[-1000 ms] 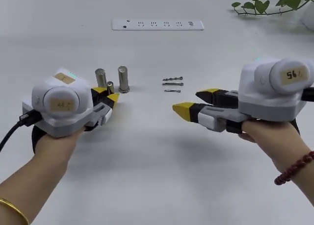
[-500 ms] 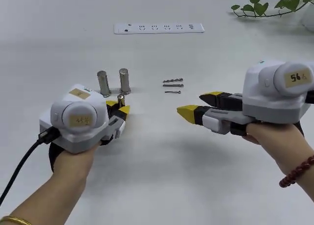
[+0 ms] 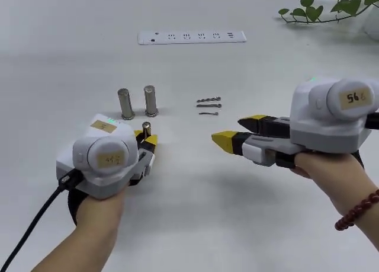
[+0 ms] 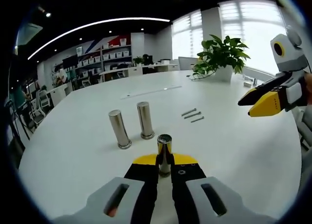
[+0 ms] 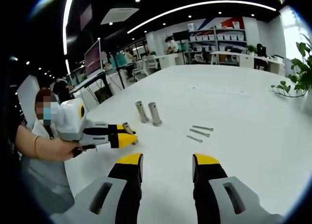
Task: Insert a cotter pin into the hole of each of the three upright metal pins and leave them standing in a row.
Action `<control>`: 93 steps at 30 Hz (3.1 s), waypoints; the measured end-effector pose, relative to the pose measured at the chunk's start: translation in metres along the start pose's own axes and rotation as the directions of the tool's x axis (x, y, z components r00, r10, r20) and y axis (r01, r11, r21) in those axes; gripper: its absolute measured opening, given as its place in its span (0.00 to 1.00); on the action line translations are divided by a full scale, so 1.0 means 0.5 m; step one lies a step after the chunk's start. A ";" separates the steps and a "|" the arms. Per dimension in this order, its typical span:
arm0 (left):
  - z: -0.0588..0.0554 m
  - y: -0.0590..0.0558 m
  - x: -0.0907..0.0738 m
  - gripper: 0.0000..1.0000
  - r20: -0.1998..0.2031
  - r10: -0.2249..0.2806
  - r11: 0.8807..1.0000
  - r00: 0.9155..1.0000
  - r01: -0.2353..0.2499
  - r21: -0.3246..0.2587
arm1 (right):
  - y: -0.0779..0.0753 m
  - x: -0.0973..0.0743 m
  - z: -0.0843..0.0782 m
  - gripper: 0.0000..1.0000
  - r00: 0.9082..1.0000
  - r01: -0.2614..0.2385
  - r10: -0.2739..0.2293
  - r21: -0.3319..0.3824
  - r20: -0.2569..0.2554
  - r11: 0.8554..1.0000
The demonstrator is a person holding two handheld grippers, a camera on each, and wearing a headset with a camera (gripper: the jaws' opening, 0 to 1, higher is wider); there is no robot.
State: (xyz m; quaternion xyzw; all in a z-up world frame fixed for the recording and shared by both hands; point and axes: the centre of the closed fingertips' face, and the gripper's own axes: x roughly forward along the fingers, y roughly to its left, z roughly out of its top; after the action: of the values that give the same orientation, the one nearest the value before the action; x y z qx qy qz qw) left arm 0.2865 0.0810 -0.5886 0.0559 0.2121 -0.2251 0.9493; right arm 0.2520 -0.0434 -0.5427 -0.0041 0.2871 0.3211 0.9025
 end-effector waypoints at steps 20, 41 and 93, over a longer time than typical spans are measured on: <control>0.007 -0.004 -0.001 0.14 0.018 0.008 1.000 1.000 -0.008 0.025 | -0.002 0.010 -0.009 0.37 0.999 -0.010 0.009 -0.018 -0.032 1.000; 0.033 -0.022 -0.062 0.64 0.020 -0.131 0.991 0.991 0.129 0.046 | -0.054 0.059 0.016 0.37 0.976 -0.089 0.041 -0.224 -0.213 0.970; 0.023 -0.020 -0.166 0.83 -0.020 -0.177 0.984 0.984 0.176 -0.033 | -0.123 0.178 -0.022 0.00 0.809 -0.302 -0.012 -0.433 -0.588 0.849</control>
State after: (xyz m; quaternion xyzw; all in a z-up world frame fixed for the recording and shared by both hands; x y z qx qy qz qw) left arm 0.2192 0.1032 -0.5428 0.0247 0.2305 -0.3045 0.9239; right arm 0.3381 -0.0430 -0.6091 -0.3140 0.4478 0.4395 0.7126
